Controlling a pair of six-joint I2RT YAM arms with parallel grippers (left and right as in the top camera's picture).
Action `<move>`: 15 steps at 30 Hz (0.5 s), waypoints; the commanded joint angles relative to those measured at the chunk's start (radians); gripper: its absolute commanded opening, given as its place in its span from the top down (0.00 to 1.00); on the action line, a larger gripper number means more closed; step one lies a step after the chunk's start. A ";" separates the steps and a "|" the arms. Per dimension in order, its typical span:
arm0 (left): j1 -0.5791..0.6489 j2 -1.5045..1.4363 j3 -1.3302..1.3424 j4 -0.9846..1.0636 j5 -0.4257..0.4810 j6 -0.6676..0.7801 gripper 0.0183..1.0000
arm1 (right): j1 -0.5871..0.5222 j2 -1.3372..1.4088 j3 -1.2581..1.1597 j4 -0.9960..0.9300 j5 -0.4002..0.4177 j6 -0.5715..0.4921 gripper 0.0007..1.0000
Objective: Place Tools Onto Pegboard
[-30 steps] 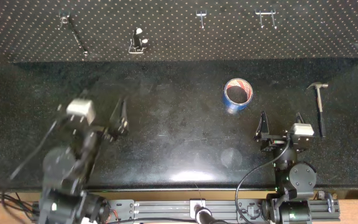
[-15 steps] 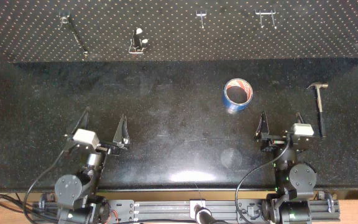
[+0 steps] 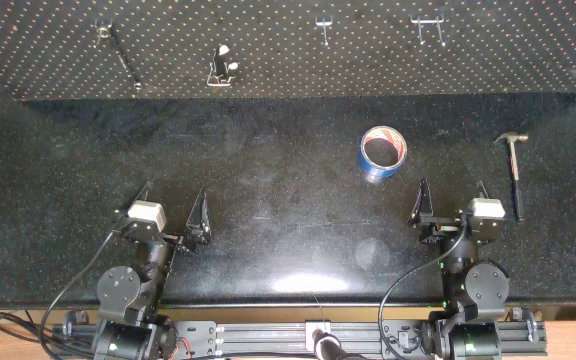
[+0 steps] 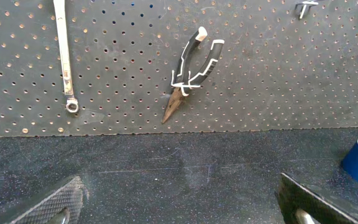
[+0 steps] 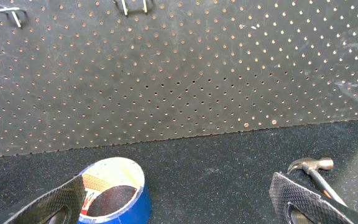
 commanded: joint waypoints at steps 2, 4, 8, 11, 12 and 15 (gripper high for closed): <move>0.002 -0.012 -0.001 -0.008 -0.015 -0.009 0.00 | 0.008 -0.006 -0.004 -0.003 0.009 -0.007 0.03; 0.002 -0.012 -0.001 -0.008 -0.015 -0.009 0.00 | 0.008 -0.006 -0.004 -0.003 0.008 -0.007 0.03; 0.002 -0.012 -0.001 -0.008 -0.015 -0.009 0.00 | 0.008 0.002 -0.004 -0.002 0.008 -0.006 0.03; 0.002 -0.012 -0.001 -0.008 -0.015 -0.009 0.00 | 0.008 0.023 0.083 -0.074 0.005 0.029 0.03; 0.002 -0.012 -0.001 -0.008 -0.015 -0.009 0.00 | 0.008 0.065 0.175 -0.163 0.005 0.031 0.03; 0.002 -0.012 -0.001 -0.008 -0.015 -0.009 0.00 | 0.008 0.337 0.518 -0.471 -0.041 0.031 0.02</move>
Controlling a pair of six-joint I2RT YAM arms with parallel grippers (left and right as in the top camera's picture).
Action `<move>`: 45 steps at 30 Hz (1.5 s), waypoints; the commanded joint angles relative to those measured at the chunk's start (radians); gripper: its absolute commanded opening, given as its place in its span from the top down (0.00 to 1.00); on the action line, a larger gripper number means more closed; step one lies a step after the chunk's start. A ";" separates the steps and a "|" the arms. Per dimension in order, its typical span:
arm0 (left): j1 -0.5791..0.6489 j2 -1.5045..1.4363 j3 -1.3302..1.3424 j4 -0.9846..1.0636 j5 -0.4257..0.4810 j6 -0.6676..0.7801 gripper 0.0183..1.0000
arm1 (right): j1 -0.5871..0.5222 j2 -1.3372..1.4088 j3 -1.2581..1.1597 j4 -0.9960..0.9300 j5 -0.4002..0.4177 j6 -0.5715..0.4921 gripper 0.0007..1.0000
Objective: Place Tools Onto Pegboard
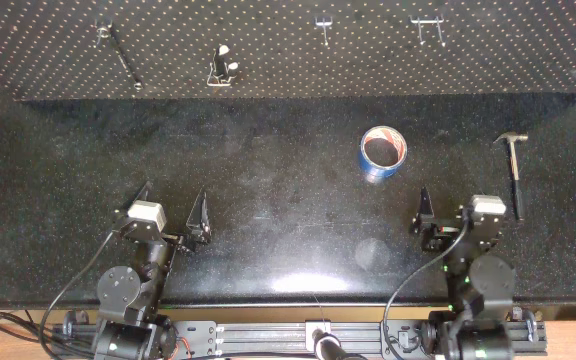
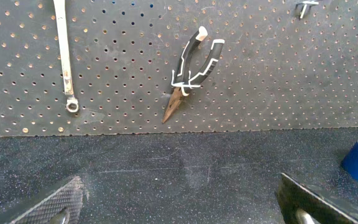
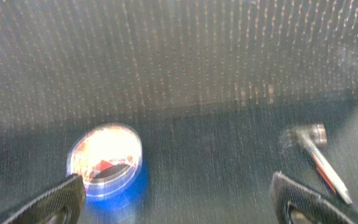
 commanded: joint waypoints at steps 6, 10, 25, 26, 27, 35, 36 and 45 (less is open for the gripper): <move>0.002 -0.012 -0.001 -0.008 -0.015 -0.009 0.00 | 0.059 1.021 0.880 -0.537 -0.475 0.018 0.03; 0.002 -0.012 -0.001 -0.008 -0.015 -0.009 0.00 | 0.135 1.436 1.121 -0.702 -0.536 0.015 0.03; 0.002 -0.012 -0.001 -0.008 -0.015 -0.009 0.00 | 0.208 1.763 1.286 -0.750 -0.349 0.247 0.02; 0.002 -0.012 -0.001 -0.008 -0.015 -0.009 0.00 | 0.208 1.763 1.307 -0.753 -0.360 0.232 0.03; 0.002 -0.012 -0.001 -0.008 -0.015 -0.008 0.00 | 0.215 1.763 1.348 -0.770 -0.392 0.190 0.02; 0.002 -0.012 -0.001 -0.008 -0.015 -0.009 0.00 | 0.184 1.838 1.385 -0.797 -0.264 0.139 0.03; 0.002 -0.012 -0.001 -0.008 -0.015 -0.009 0.00 | 0.182 1.862 1.386 -0.803 -0.264 0.137 0.03; 0.002 -0.012 -0.001 -0.008 -0.015 -0.009 0.00 | 0.190 1.959 1.386 -0.764 -0.199 0.129 0.02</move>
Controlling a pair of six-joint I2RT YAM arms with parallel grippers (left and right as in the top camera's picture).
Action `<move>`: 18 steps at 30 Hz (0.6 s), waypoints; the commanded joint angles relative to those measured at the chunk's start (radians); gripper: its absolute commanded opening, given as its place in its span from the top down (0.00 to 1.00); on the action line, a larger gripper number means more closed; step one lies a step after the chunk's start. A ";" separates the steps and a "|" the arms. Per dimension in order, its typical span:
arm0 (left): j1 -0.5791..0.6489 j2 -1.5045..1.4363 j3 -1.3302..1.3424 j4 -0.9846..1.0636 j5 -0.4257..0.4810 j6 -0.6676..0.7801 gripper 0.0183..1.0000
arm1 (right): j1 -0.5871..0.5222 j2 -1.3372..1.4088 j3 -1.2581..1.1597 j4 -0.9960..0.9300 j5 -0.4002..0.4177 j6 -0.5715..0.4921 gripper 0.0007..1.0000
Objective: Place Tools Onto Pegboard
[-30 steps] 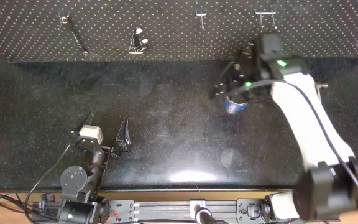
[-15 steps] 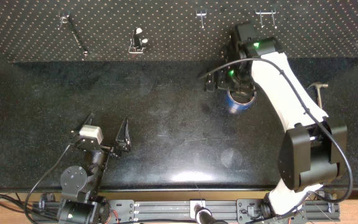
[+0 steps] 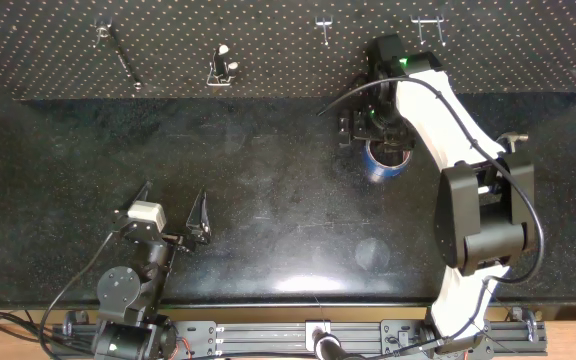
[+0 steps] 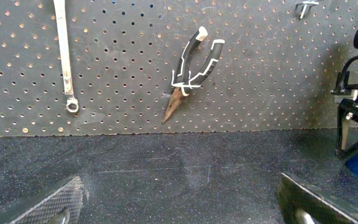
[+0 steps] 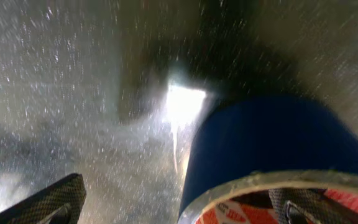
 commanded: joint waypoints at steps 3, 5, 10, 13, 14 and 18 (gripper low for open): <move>0.002 -0.010 -0.001 -0.007 -0.014 -0.008 0.00 | 0.027 0.068 0.012 -0.023 0.073 -0.018 0.02; 0.002 -0.010 -0.001 -0.007 -0.014 -0.008 0.00 | 0.044 0.076 0.012 -0.024 0.073 -0.018 0.02; 0.002 -0.010 -0.001 -0.007 -0.014 -0.008 0.00 | 0.056 0.076 0.012 -0.028 0.080 -0.018 0.29; 0.002 -0.010 -0.001 -0.007 -0.014 -0.008 0.00 | 0.056 0.076 0.012 -0.048 0.080 -0.017 0.87; 0.002 -0.010 -0.001 -0.007 -0.014 -0.008 0.00 | 0.056 0.076 0.012 -0.051 0.080 -0.012 0.92; 0.002 -0.010 -0.001 -0.007 -0.014 -0.008 0.00 | 0.069 0.054 0.010 -0.040 0.080 0.014 0.93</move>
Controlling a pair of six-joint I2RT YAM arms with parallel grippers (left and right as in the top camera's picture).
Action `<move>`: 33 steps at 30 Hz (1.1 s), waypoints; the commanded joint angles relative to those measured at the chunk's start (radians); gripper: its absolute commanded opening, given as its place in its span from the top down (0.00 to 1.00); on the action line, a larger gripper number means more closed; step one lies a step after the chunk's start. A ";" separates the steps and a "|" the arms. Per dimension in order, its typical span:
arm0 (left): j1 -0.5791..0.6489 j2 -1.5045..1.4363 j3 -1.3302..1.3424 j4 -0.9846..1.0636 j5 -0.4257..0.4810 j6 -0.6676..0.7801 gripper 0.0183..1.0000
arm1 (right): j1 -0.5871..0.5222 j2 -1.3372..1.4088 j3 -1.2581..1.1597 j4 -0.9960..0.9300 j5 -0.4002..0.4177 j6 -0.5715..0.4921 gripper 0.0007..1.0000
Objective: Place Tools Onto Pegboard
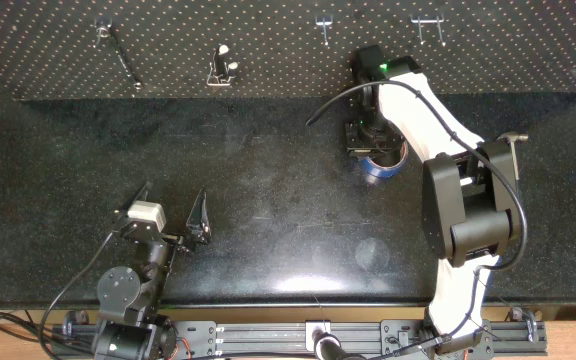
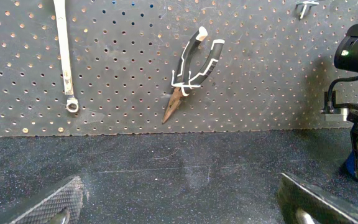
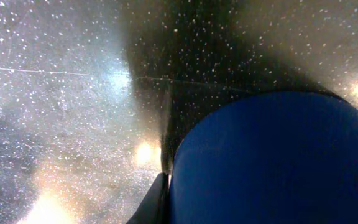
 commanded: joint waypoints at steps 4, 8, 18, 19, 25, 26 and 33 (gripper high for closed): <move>0.002 -0.010 -0.001 -0.007 -0.014 -0.008 0.00 | 0.043 -0.361 -0.279 0.373 0.015 0.085 0.92; 0.002 -0.010 -0.001 -0.007 -0.014 -0.008 0.00 | 0.096 -0.787 -0.694 0.829 0.147 0.215 0.93; 0.002 -0.010 -0.001 -0.007 -0.014 -0.008 0.00 | 0.349 -0.841 -0.339 0.777 0.182 0.304 0.93; 0.002 -0.010 -0.001 -0.007 -0.014 -0.008 0.00 | 0.348 -0.820 -0.339 0.783 0.190 0.353 0.93; 0.002 -0.010 -0.001 -0.007 -0.014 -0.008 0.00 | 0.324 -0.645 -0.213 0.796 0.240 0.470 0.93; 0.002 -0.010 -0.001 -0.007 -0.014 -0.008 0.00 | 0.324 -0.615 -0.180 0.795 0.246 0.469 0.93; 0.002 -0.010 -0.001 -0.007 -0.014 -0.008 0.00 | 0.290 -0.497 -0.105 0.854 0.279 0.481 0.92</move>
